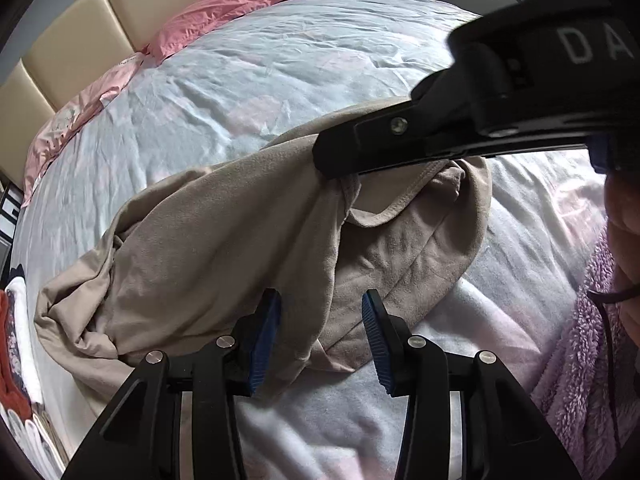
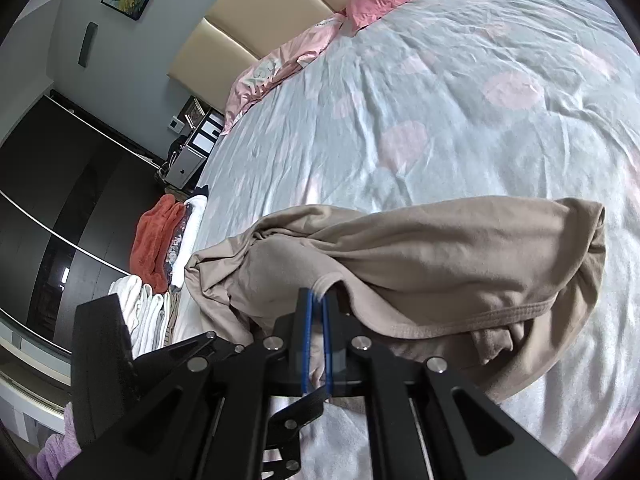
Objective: Fold clothes
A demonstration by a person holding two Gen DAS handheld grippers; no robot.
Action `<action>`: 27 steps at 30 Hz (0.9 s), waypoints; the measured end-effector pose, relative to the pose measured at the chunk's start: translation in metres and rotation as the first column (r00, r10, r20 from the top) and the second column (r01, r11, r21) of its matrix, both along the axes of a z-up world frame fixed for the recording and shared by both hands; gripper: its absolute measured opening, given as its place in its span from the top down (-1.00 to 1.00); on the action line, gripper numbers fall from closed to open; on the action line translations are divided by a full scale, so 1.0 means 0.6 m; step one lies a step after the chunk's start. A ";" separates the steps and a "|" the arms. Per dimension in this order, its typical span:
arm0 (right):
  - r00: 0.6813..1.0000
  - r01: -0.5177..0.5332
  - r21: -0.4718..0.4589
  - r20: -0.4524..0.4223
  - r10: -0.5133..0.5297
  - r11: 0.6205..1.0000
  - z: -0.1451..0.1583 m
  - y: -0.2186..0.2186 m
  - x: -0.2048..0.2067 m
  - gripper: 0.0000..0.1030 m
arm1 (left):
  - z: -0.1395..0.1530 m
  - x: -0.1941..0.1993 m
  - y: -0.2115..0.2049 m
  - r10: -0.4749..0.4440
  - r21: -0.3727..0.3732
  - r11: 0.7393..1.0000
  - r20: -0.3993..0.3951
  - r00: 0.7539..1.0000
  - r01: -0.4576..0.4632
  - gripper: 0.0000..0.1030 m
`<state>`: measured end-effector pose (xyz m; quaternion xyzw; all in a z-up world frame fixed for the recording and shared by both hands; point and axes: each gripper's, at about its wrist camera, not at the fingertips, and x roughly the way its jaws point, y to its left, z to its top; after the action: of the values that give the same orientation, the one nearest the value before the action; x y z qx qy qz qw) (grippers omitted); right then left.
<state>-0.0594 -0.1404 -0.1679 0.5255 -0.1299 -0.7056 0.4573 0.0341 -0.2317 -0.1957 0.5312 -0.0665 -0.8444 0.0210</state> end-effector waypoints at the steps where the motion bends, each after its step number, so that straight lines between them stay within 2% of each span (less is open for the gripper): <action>1: 1.000 0.002 -0.002 0.007 -0.002 1.000 -0.001 0.001 -0.001 0.90 | -0.003 -0.004 -0.003 0.018 -0.010 1.000 0.003 1.000 -0.018 0.14; 3: 1.000 0.007 -0.006 0.021 -0.007 1.000 -0.004 0.004 -0.004 0.90 | -0.010 -0.008 -0.008 0.043 -0.015 0.999 0.008 0.999 -0.043 0.22; 10: 1.000 0.002 0.010 0.028 -0.002 1.000 -0.010 0.001 -0.002 0.90 | -0.016 -0.005 -0.017 0.076 -0.061 0.995 0.012 0.997 -0.075 0.81; 12: 0.999 0.001 0.015 0.034 -0.002 1.000 -0.013 0.002 -0.003 0.84 | -0.007 -0.003 -0.024 0.096 -0.056 0.994 -0.010 0.995 -0.097 0.86; 16: 0.998 0.016 0.025 0.052 -0.018 1.000 -0.019 0.009 -0.005 0.84 | 0.021 0.007 -0.048 0.169 -0.032 0.985 -0.066 0.983 -0.171 0.89; 22: 0.998 0.053 0.070 0.025 -0.054 0.996 -0.013 0.026 -0.006 0.80 | 0.066 0.029 -0.119 0.336 0.040 0.942 -0.147 0.930 -0.334 0.91; 24: 0.998 0.068 0.121 0.007 -0.069 0.990 -0.011 0.031 -0.007 0.71 | 0.073 0.040 -0.145 0.387 0.042 0.922 -0.163 0.908 -0.385 0.91; 27: 0.996 0.091 0.194 -0.035 -0.086 0.977 -0.006 0.044 -0.010 0.69 | 0.069 0.049 -0.178 0.450 0.058 0.893 -0.159 0.879 -0.446 0.91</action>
<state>-0.0657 -0.1142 -0.1713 0.5521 -0.0772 -0.7415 0.3733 0.0636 -0.3384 -0.1544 0.4593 0.0684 -0.8589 0.2160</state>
